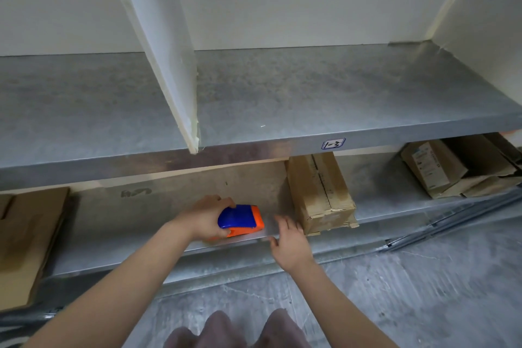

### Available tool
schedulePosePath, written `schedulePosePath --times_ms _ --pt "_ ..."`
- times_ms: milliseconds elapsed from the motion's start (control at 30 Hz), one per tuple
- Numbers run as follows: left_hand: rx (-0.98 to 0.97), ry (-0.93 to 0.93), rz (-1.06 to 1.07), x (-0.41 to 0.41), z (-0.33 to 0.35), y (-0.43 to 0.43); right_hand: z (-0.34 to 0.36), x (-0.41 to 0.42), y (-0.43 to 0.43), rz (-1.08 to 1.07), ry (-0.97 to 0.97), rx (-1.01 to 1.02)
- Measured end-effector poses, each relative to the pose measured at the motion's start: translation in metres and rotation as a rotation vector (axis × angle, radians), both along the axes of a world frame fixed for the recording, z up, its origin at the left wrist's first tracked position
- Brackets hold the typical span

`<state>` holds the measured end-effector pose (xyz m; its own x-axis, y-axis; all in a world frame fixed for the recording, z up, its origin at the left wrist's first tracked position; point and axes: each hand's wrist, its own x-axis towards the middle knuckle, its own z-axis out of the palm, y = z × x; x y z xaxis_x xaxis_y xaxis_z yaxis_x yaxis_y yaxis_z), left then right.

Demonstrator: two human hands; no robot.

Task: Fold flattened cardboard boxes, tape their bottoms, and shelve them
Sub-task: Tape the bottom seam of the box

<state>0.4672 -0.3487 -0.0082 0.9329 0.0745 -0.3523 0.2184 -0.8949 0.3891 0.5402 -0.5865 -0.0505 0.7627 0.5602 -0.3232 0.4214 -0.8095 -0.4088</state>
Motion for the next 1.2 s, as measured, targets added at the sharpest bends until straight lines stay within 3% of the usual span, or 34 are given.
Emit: schedulePosePath --times_ms 200,433,667,900,1200 --pt "-0.055 0.008 0.116 -0.026 0.001 0.025 0.0 0.0 0.01 -0.004 -0.044 -0.039" --pt "-0.008 -0.168 0.127 -0.055 0.015 0.008 0.005 0.002 0.01 -0.019 -0.068 -0.005" --pt "-0.014 -0.414 0.056 -0.077 0.051 0.016 0.017 -0.003 0.019 -0.092 0.029 0.247" --pt "-0.002 -0.6 -0.092 -0.065 0.099 -0.003 0.063 -0.005 0.026 -0.104 0.008 0.524" --pt "-0.004 -0.659 -0.168 -0.047 0.134 -0.033 0.105 0.011 -0.014 -0.206 0.323 0.782"
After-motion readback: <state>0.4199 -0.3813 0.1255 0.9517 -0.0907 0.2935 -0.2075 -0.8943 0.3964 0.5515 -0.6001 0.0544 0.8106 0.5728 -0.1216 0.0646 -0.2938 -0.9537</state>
